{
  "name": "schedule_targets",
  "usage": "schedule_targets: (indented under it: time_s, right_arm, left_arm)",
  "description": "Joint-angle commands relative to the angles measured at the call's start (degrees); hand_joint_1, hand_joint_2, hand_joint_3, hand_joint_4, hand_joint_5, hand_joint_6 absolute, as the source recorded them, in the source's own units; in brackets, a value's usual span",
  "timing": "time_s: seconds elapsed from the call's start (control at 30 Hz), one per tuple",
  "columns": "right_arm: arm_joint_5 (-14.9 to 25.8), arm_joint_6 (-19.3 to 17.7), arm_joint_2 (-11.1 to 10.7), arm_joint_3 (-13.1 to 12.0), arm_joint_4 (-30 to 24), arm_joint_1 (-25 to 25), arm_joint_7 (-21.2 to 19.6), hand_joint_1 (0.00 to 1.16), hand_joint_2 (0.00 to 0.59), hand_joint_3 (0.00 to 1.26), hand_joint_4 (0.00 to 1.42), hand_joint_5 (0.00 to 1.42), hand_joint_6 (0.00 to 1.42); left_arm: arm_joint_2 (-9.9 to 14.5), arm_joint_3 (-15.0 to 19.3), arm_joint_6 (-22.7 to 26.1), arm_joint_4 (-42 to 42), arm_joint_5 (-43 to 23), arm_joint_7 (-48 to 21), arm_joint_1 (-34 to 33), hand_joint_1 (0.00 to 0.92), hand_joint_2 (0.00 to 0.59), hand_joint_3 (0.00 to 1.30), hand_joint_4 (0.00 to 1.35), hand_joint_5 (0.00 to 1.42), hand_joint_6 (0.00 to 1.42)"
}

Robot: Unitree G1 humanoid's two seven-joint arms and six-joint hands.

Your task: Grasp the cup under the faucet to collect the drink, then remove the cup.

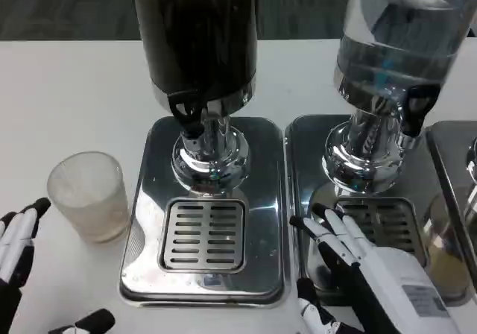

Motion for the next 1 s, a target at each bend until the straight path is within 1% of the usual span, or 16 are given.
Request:
schedule_targets:
  time_s: [0.03, 0.23, 0.37, 0.67, 0.9, 1.0]
  right_arm:
    - [0.5, 0.2, 0.4, 0.1, 0.8, -0.2, -0.7, 0.53, 0.551, 0.13, 0.00, 0.00, 0.13]
    - [1.4, -0.6, -0.5, -0.7, 1.4, -0.9, -0.6, 0.53, 0.555, 0.13, 0.00, 0.00, 0.13]
    - [1.9, -0.5, -0.7, -0.9, 1.7, -1.1, -0.4, 0.53, 0.557, 0.13, 0.00, 0.00, 0.13]
    - [1.9, -0.8, -1.0, -1.0, 1.6, -0.9, -0.5, 0.53, 0.558, 0.14, 0.00, 0.00, 0.13]
    - [2.2, -0.3, -0.6, -1.1, 1.1, -0.3, -0.5, 0.53, 0.553, 0.14, 0.00, 0.00, 0.13]
    - [2.0, -0.3, -0.6, -1.0, 1.0, -0.4, -0.5, 0.53, 0.551, 0.14, 0.01, 0.00, 0.14]
  left_arm:
    - [-0.5, 1.4, 0.1, 1.3, -1.2, 0.3, -0.9, 0.000, 0.016, 0.00, 0.00, 0.00, 0.00]
    - [-0.4, 2.9, 1.0, 3.6, -2.4, 0.4, -3.9, 0.000, 0.023, 0.00, 0.00, 0.00, 0.00]
    - [-0.1, 3.5, 1.3, 5.2, -3.6, -0.5, -5.6, 0.000, 0.024, 0.00, 0.00, 0.00, 0.00]
    - [2.2, 2.4, 1.7, 9.4, -6.1, -5.0, -11.7, 0.000, 0.013, 0.00, 0.00, 0.01, 0.01]
    - [3.5, 1.4, 2.2, 12.4, -6.9, -7.7, -16.2, 0.000, 0.004, 0.00, 0.00, 0.02, 0.01]
    - [4.0, 0.7, 2.4, 13.9, -7.2, -8.7, -18.0, 0.000, 0.000, 0.00, 0.00, 0.00, 0.01]
